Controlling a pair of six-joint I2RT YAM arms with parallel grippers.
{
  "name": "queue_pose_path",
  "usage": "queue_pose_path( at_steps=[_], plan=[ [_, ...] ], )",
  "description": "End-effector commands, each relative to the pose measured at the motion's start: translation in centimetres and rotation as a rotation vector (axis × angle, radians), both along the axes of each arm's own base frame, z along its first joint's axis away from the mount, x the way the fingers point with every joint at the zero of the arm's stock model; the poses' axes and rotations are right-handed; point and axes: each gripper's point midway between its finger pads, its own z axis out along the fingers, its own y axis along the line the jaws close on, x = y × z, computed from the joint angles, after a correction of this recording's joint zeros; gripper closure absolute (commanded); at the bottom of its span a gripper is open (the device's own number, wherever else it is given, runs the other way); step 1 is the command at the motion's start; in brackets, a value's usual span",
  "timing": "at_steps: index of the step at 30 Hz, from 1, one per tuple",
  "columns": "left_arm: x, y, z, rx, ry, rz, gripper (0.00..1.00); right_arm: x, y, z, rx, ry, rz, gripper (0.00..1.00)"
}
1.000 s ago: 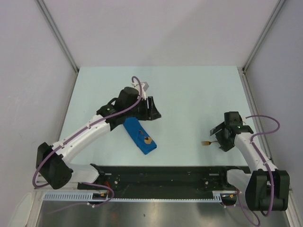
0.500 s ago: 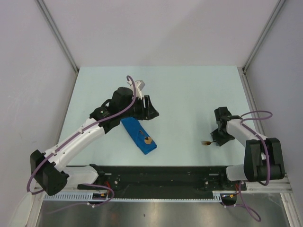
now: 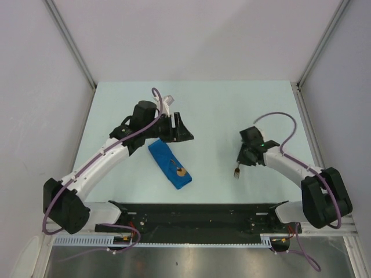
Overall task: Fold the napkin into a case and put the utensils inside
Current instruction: Pass from the right arm to the left
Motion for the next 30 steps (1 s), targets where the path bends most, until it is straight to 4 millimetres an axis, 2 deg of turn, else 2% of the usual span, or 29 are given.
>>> queue_pose_path(
  at_steps=[1,2,3,4,7,10,14,18,19,20,22,23,26,27,28,29,30],
  plan=[
    [-0.5,-1.5,0.1,-0.184,0.135,-0.146,0.30,1.7,10.2,9.7,0.018,-0.342,0.554,1.00],
    [-0.4,-1.8,-0.4,-0.193,0.162,-0.156,0.30,1.3,11.3,10.6,0.031,-0.364,0.601,1.00],
    [-0.5,-2.0,-0.9,-0.205,0.182,-0.162,0.29,0.1,13.5,11.4,0.067,-0.384,0.677,1.00],
    [-0.4,-2.2,-0.8,-0.225,0.193,-0.157,0.29,-0.1,14.5,12.4,0.090,-0.402,0.707,1.00],
    [0.0,-2.0,-1.9,-0.207,0.217,-0.113,0.28,-2.0,17.2,13.1,0.142,-0.401,0.783,1.00],
    [0.1,-1.9,-2.7,-0.201,0.243,-0.090,0.28,-3.5,19.6,14.0,0.211,-0.425,0.838,1.00],
    [0.4,-1.9,-3.4,-0.205,0.262,-0.065,0.30,-4.8,21.6,14.7,0.247,-0.438,0.900,1.00],
    [0.6,-2.0,-4.4,-0.192,0.289,-0.050,0.38,-5.8,22.6,15.9,0.280,-0.463,0.925,1.00],
    [0.8,-1.9,-4.8,-0.186,0.298,-0.046,0.45,-6.0,22.7,16.2,0.289,-0.467,0.927,1.00],
    [0.9,-1.9,-4.7,-0.189,0.296,-0.048,0.65,-6.1,22.7,16.2,0.298,-0.458,0.924,0.98],
    [1.2,-1.7,-4.6,-0.188,0.283,-0.043,0.79,-6.0,22.2,16.4,0.313,-0.433,0.879,0.84],
    [1.3,-1.4,-4.3,-0.192,0.268,-0.038,0.89,-5.8,21.6,16.2,0.328,-0.400,0.852,0.71],
    [1.9,-0.4,-3.3,-0.213,0.226,-0.023,1.00,-6.7,20.7,15.6,0.426,-0.316,0.808,0.50],
    [2.3,0.2,-3.1,-0.221,0.218,-0.012,1.00,-6.3,20.2,15.4,0.454,-0.302,0.787,0.47],
    [2.4,0.6,-2.8,-0.232,0.212,-0.016,1.00,-6.9,19.8,14.0,0.483,-0.257,0.782,0.45],
    [2.3,0.9,-2.9,-0.240,0.216,-0.017,1.00,-7.5,20.0,14.3,0.547,-0.233,0.793,0.44],
    [2.8,1.6,-2.4,-0.259,0.192,-0.004,1.00,-7.4,19.5,13.8,0.563,-0.221,0.780,0.43]
  ],
)
